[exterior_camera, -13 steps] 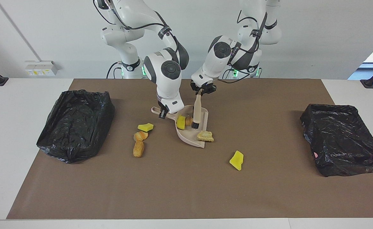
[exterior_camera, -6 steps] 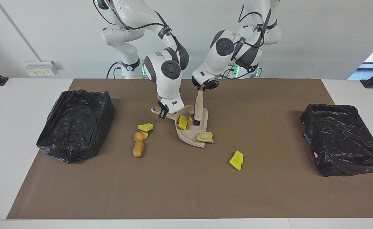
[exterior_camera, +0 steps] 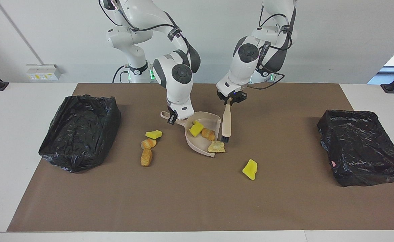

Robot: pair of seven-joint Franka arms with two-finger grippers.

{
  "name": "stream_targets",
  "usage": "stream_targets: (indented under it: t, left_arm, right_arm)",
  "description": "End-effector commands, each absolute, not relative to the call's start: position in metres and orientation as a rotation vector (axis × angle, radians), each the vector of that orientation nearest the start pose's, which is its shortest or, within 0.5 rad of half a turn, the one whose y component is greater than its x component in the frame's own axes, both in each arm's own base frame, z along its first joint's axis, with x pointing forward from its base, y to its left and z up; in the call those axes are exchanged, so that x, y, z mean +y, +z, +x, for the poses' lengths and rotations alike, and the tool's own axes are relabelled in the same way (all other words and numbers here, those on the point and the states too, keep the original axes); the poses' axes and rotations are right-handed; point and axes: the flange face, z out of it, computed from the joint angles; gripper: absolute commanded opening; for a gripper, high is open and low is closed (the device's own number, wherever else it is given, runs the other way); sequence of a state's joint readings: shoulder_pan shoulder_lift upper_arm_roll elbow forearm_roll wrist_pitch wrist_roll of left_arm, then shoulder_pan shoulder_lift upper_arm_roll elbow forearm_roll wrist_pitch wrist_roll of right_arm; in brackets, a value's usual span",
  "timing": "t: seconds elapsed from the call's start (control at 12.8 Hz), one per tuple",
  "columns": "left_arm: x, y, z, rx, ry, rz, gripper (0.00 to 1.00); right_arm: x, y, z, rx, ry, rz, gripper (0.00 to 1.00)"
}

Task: Sweep and dump trash in bin
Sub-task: 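Move the brush to the far yellow sponge with the left gripper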

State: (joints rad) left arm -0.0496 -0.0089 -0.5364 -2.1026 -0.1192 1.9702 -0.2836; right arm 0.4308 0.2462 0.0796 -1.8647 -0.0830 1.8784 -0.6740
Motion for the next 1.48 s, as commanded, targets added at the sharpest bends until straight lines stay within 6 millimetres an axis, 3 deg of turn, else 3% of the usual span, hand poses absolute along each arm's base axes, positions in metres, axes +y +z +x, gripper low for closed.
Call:
stream_targets:
  t: [0.0, 0.23, 0.31, 0.47, 0.62, 0.78, 0.86, 1.02, 1.17, 1.41]
  left_arm:
    - [-0.259, 0.409, 0.478, 0.483, 0.171, -3.143, 0.00]
    - [-0.219, 0.407, 0.520, 0.568, 0.165, -3.169, 0.00]
    - [-0.203, 0.404, 0.545, 0.575, 0.139, -3.169, 0.00]
    - [-0.185, 0.407, 0.585, 0.646, 0.073, -3.091, 0.00]
    - [-0.182, 0.396, 0.609, 0.708, 0.057, -3.035, 0.00]
    - [-0.172, 0.387, 0.621, 0.821, 0.065, -2.938, 0.00]
    - [-0.167, 0.390, 0.629, 0.842, 0.059, -2.931, 0.00]
    - [-0.157, 0.378, 0.647, 0.843, 0.113, -2.892, 0.00]
    - [-0.160, 0.364, 0.640, 0.877, 0.202, -2.854, 0.00]
    - [-0.182, 0.359, 0.625, 0.935, 0.277, -2.819, 0.00]
  right_arm:
    - [0.287, 0.372, 0.512, -1.739, 0.380, -2.644, 0.00]
    - [0.287, 0.372, 0.511, -1.739, 0.382, -2.644, 0.00]
    - [0.287, 0.372, 0.511, -1.739, 0.382, -2.644, 0.00]
    - [0.287, 0.372, 0.511, -1.740, 0.380, -2.645, 0.00]
    - [0.288, 0.372, 0.512, -1.740, 0.375, -2.645, 0.00]
    - [0.288, 0.372, 0.512, -1.740, 0.372, -2.645, 0.00]
    - [0.288, 0.372, 0.512, -1.740, 0.370, -2.645, 0.00]
    - [0.289, 0.372, 0.512, -1.741, 0.367, -2.646, 0.00]
    - [0.289, 0.372, 0.511, -1.741, 0.370, -2.646, 0.00]
    - [0.289, 0.372, 0.511, -1.739, 0.370, -2.647, 0.00]
